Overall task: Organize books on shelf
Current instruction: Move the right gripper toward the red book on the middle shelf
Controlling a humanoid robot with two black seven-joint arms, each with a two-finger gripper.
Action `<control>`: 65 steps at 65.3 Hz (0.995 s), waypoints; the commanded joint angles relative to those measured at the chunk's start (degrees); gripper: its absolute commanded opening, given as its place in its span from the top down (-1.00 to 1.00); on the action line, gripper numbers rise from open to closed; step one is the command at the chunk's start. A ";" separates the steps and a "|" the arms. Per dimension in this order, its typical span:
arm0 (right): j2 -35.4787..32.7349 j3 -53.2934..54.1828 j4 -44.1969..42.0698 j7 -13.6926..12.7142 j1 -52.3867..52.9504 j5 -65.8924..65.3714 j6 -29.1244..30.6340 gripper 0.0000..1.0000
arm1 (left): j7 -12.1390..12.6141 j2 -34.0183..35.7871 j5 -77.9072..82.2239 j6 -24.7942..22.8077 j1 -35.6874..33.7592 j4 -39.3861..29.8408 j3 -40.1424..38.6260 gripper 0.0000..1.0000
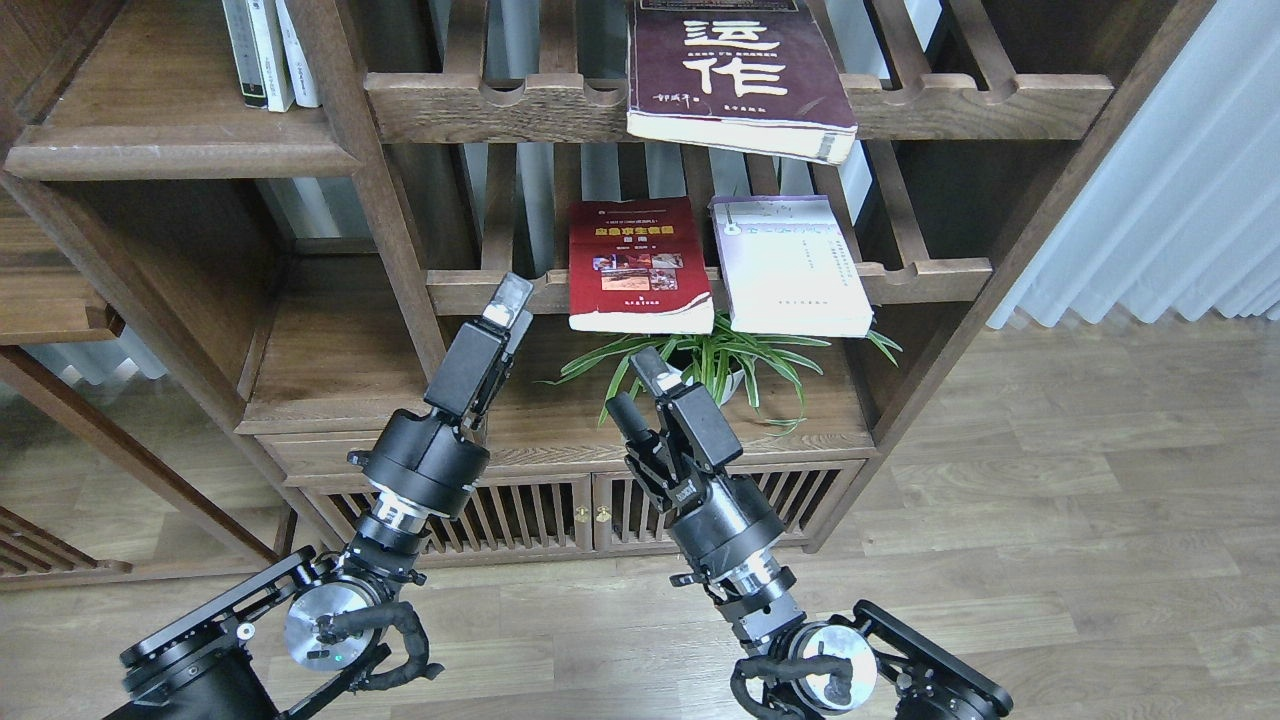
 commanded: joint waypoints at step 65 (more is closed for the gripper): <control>0.00 1.58 -14.30 1.85 6.95 2.46 -2.78 -0.98 | 0.00 4.04 0.19 0.00 5.10 0.26 -6.65 -1.00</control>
